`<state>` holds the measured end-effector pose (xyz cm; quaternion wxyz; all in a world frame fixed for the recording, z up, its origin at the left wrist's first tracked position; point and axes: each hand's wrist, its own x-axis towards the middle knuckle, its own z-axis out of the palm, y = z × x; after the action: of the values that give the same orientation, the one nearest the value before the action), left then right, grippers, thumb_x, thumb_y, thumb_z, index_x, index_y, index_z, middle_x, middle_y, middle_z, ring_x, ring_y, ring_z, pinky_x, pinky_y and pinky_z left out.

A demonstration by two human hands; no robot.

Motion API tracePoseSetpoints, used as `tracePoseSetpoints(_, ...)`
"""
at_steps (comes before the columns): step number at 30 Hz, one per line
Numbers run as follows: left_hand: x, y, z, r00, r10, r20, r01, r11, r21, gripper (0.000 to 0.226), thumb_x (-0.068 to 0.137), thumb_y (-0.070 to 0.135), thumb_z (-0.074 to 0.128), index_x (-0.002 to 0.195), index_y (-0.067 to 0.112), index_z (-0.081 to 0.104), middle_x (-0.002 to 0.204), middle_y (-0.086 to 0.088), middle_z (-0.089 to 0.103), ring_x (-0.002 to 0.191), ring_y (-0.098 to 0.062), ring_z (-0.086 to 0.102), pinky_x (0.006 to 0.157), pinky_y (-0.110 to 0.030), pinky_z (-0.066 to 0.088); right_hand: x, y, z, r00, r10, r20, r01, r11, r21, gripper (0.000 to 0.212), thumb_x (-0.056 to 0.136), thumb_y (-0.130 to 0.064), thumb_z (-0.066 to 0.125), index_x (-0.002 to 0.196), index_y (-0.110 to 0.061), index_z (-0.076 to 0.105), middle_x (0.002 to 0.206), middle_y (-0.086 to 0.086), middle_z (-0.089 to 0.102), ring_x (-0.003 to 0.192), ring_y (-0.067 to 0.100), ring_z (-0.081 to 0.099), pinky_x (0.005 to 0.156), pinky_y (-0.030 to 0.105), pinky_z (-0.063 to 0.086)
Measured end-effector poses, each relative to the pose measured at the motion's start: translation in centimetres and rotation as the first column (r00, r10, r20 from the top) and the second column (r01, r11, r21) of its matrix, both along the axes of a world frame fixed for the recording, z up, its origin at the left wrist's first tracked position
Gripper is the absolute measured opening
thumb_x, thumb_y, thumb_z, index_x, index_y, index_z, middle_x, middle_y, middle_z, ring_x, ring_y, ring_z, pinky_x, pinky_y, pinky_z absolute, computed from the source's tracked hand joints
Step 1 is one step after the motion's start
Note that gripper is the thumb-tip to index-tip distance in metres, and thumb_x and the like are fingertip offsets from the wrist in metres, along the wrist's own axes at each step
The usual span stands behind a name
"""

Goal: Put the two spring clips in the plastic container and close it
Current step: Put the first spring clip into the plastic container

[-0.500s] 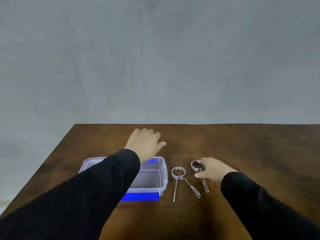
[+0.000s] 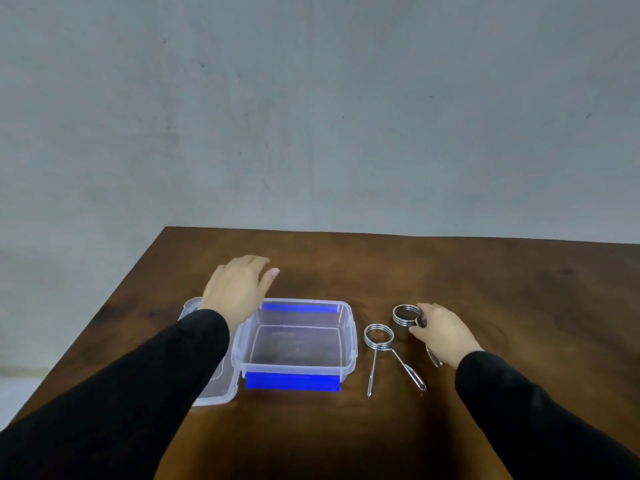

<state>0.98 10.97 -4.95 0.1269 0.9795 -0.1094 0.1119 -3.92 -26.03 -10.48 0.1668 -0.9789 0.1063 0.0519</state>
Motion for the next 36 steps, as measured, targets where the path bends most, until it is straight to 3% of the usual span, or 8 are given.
tracePoseSetpoints(5,-2.2,5.6,-4.7,0.983,0.134,-0.123,-0.161,0.954,-0.254,0.043,0.103,0.039,0.036,0.132,0.017,0.058,0.13,-0.003,0.064,0.117,-0.021,0.057,0.101,-0.034,0.044,1.2,4.7,5.1,0.968,0.171,0.183,-0.204,0.962,0.18,0.049,0.092,-0.034,0.069,0.139,-0.029,0.055,0.117,-0.005,0.066,0.111,0.01,0.061,0.095,0.028,0.051)
tracePoseSetpoints(9,-4.1,7.6,-8.2,0.95,0.172,-0.26,-0.24,0.936,-0.257,0.04,0.104,0.037,0.035,0.135,0.025,0.055,0.134,0.004,0.062,0.117,-0.014,0.058,0.101,-0.026,0.042,1.2,11.3,8.2,0.856,0.484,0.185,-0.513,0.84,0.179,0.055,0.093,-0.038,0.067,0.144,-0.033,0.049,0.107,-0.016,0.061,0.103,-0.003,0.056,0.085,0.015,0.042)
tracePoseSetpoints(14,-4.5,7.6,-10.2,0.968,0.099,-0.229,-0.132,0.982,-0.133,0.042,0.101,0.038,0.042,0.141,0.027,0.052,0.153,0.006,0.043,0.138,-0.014,0.039,0.116,-0.033,0.024,1.8,17.8,5.3,0.693,0.718,0.065,-0.72,0.693,0.02,0.055,0.096,-0.04,0.062,0.147,-0.027,0.046,0.117,-0.007,0.06,0.107,0.015,0.053,0.092,0.033,0.046)
tracePoseSetpoints(18,-4.4,7.8,-10.4,0.972,0.075,-0.224,-0.106,0.986,-0.129,0.045,0.101,0.042,0.042,0.143,0.029,0.047,0.156,0.006,0.038,0.142,-0.014,0.033,0.118,-0.035,0.021,2.2,19.5,2.5,0.672,0.74,-0.023,-0.74,0.672,-0.003,0.057,0.096,-0.038,0.062,0.149,-0.026,0.044,0.132,-0.007,0.059,0.121,0.016,0.052,0.102,0.031,0.041)
tracePoseSetpoints(25,-4.1,7.9,-10.9,0.975,0.076,-0.208,-0.102,0.988,-0.117,0.045,0.101,0.044,0.04,0.142,0.029,0.048,0.156,0.004,0.038,0.143,-0.015,0.031,0.118,-0.035,0.019,2.6,20.4,0.3,0.653,0.753,-0.084,-0.757,0.654,-0.023,0.057,0.096,-0.038,0.062,0.149,-0.027,0.045,0.136,-0.009,0.056,0.123,0.014,0.051,0.104,0.031,0.04)
tracePoseSetpoints(31,-4.0,8.0,-11.1,0.978,0.075,-0.197,-0.099,0.989,-0.112,0.044,0.101,0.044,0.039,0.141,0.029,0.048,0.156,0.005,0.038,0.143,-0.015,0.031,0.119,-0.034,0.017,2.4,20.6,-0.1,0.69,0.719,-0.086,-0.719,0.694,0.035,0.061,0.094,-0.04,0.065,0.15,-0.032,0.042,0.147,-0.011,0.051,0.131,0.012,0.049,0.106,0.029,0.043)
tracePoseSetpoints(33,-4.0,8.0,-11.1,0.977,0.074,-0.198,-0.098,0.989,-0.112,0.044,0.101,0.044,0.04,0.141,0.029,0.048,0.156,0.005,0.038,0.143,-0.015,0.031,0.118,-0.034,0.018,1.8,20.1,0.5,0.738,0.675,-0.008,-0.674,0.738,0.045,0.058,0.094,-0.045,0.062,0.148,-0.031,0.046,0.149,-0.011,0.049,0.134,0.01,0.046,0.109,0.028,0.04)
tracePoseSetpoints(36,-4.0,7.9,-11.0,0.977,0.077,-0.198,-0.101,0.988,-0.114,0.044,0.101,0.044,0.04,0.141,0.028,0.048,0.155,0.005,0.038,0.142,-0.015,0.032,0.117,-0.033,0.017,0.6,18.3,1.1,0.801,0.496,0.335,-0.51,0.858,-0.051,0.045,0.095,-0.041,0.059,0.135,-0.022,0.061,0.137,-0.004,0.06,0.126,0.013,0.052,0.109,0.036,0.045)
